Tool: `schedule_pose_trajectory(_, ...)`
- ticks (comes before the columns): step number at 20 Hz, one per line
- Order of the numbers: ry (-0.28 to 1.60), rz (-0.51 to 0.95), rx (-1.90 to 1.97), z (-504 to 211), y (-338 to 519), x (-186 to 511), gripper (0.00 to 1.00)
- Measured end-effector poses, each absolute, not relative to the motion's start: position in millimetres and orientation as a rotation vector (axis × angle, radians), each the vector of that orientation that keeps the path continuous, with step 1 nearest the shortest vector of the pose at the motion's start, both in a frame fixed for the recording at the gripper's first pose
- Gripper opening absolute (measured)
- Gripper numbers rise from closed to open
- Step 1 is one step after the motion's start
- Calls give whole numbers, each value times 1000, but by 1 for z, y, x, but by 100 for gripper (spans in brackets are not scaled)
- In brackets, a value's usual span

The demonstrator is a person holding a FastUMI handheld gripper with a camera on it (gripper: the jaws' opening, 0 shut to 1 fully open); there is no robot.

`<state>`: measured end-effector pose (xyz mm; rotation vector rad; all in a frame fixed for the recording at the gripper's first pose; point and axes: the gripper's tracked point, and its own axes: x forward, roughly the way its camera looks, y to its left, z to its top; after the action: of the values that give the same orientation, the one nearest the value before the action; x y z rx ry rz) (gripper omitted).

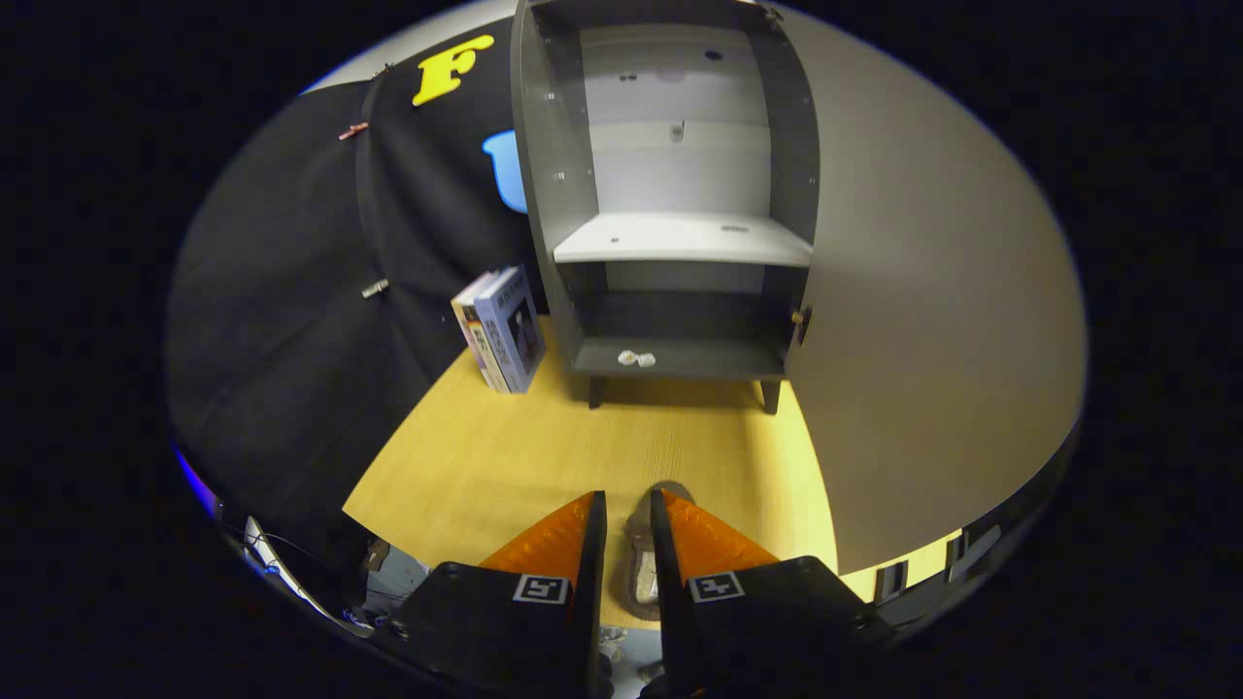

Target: Open the shoe cabinet door, grab the shoes and put them into the shoe cabinet, then close the shoe cabinet door.

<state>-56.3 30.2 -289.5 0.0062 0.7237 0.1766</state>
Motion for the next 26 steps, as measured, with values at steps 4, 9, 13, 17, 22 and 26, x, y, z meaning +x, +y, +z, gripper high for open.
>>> schedule_pose_trajectory(4, 871, 113, 21, -355, 34, -56, 30)
schedule_pose_trajectory(9, 1000, 68, 17, -429, 38, -61, 30)
schedule_pose_trajectory(13, 1083, 36, 19, -472, 34, -70, 30)
schedule_pose_trajectory(17, 1115, 27, -12, -499, 30, -71, 30)
schedule_pose_trajectory(22, 1089, 58, -73, -524, 33, -63, 30)
schedule_pose_trajectory(26, 987, 38, -69, -530, 35, -46, 30)
